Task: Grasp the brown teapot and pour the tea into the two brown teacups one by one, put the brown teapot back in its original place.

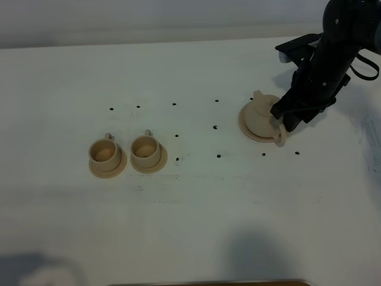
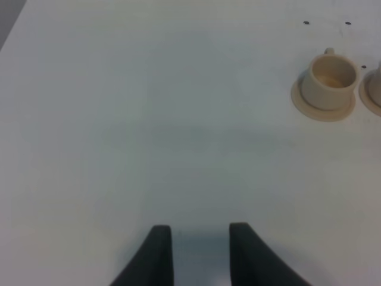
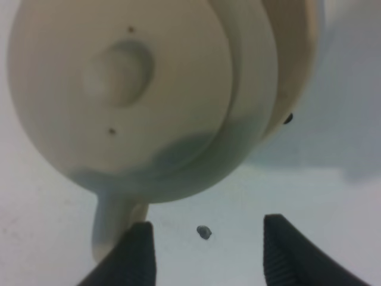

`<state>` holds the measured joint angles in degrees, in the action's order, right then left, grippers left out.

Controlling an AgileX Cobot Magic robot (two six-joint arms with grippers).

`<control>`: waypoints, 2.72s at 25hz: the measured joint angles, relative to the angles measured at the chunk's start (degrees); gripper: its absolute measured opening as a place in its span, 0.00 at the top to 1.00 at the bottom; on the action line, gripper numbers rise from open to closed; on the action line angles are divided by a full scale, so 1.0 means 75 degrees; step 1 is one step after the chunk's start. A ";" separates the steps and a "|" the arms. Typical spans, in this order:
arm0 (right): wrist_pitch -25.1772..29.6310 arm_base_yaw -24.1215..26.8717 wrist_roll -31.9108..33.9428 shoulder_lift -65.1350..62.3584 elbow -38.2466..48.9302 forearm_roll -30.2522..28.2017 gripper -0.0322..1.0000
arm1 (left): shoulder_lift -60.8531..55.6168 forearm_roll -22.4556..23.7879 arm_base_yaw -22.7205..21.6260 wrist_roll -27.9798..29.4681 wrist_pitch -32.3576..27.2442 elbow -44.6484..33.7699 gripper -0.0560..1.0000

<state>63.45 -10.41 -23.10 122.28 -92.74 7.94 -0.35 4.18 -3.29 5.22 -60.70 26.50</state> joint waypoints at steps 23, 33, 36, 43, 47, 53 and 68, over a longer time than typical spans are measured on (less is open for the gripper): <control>0.0798 0.0025 0.0471 -0.0519 -0.0504 0.0069 0.58 | 0.0000 0.0000 0.0000 0.0000 0.0000 0.0000 0.66; 0.0834 -0.0175 0.1013 -0.0563 -0.0504 0.0592 0.58 | 0.0000 0.0000 0.0000 0.0000 0.0000 0.0000 0.66; 0.0842 -0.0307 0.1165 -0.0563 -0.0504 0.0505 0.58 | 0.0000 0.0000 0.0000 0.0000 0.0000 0.0000 0.66; 0.0287 -0.0463 0.1221 -0.1155 0.0800 0.0250 0.58 | 0.0000 0.0000 0.0000 0.0000 0.0000 0.0000 0.66; 0.0119 -0.0463 0.1207 -0.1354 0.1023 0.0116 0.58 | 0.0000 0.0000 0.0000 0.0000 0.0000 0.0000 0.66; -0.0022 -0.0463 0.1190 -0.1360 0.1031 0.0099 0.58 | 0.0000 0.0000 0.0000 0.0000 0.0000 0.0000 0.66; -0.1299 -0.0463 0.1912 -0.1362 0.1621 -0.0928 0.58 | 0.0000 0.0000 0.0000 0.0000 0.0000 0.0000 0.66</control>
<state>53.70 -13.89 -8.76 112.06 -80.58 0.98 -0.35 4.18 -3.29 5.22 -60.70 26.50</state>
